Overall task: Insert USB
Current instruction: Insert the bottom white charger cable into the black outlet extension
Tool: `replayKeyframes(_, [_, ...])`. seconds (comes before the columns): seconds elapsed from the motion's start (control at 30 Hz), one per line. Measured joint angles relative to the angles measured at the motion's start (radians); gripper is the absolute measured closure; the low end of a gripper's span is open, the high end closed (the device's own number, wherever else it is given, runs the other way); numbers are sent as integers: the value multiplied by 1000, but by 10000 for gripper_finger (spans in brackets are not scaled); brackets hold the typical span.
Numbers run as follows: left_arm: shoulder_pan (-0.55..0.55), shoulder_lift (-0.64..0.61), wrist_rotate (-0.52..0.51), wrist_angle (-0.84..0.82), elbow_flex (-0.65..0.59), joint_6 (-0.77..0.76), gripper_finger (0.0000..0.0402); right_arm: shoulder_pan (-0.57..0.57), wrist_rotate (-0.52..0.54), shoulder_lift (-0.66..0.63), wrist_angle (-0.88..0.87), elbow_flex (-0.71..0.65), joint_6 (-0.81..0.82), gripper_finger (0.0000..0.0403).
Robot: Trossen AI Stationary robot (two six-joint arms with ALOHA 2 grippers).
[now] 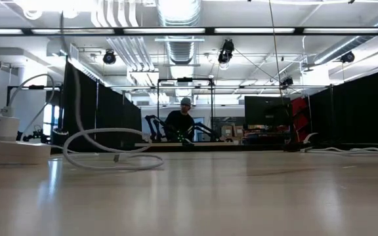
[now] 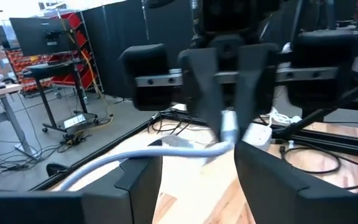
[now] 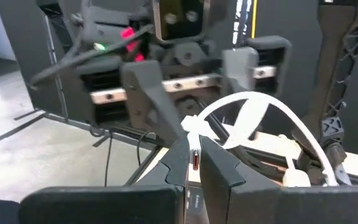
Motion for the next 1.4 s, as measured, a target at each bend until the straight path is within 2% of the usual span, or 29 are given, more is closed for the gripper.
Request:
replayKeyframes(0.2, [-2,0,0,59,0,65,233,0,0,0,1,0,0,392])
replayKeyframes(0.63, [-1,0,-26,68,0,72,257,0,-1,0,2,0,-1,392])
replayKeyframes(1.4, [16,0,-28,84,0,64,350,0,-7,0,24,0,15,392])
